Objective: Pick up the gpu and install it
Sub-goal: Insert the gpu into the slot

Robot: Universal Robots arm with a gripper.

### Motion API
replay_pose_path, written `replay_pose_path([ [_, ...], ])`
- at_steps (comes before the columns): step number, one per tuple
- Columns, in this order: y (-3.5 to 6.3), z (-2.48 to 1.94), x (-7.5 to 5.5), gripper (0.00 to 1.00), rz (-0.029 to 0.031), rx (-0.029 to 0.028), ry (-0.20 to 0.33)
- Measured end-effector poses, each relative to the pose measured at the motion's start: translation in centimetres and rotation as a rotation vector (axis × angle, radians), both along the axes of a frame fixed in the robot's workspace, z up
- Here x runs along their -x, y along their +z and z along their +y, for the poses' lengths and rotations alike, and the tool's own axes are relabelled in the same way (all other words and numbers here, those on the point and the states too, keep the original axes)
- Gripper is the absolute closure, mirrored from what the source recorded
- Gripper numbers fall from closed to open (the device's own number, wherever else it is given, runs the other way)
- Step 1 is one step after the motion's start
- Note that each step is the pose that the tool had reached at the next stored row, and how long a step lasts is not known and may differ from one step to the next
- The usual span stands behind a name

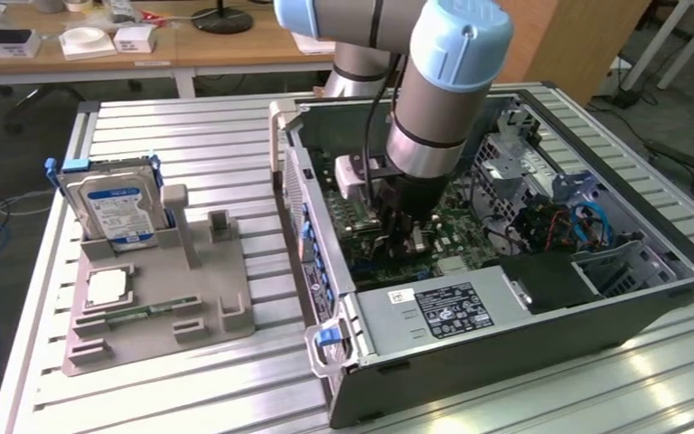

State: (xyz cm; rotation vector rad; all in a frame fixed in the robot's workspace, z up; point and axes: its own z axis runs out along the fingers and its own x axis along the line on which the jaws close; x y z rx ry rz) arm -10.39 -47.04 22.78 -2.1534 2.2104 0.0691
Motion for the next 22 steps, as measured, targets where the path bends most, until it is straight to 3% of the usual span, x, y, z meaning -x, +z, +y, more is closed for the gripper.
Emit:
replay_pose_path([
  [1, 0.15, -0.03, 0.0, 0.67, 0.0014, 0.0027, 0.000],
  [7, 0.76, -0.03, 0.0, 0.67, -0.0002, 0.0023, 0.001],
  [8, 1.31, -0.03, 0.0, 0.67, -0.0024, 0.0023, 0.002],
  [22, 4.10, -0.02, 0.1, 0.67, -0.0144, 0.0023, 0.003],
])
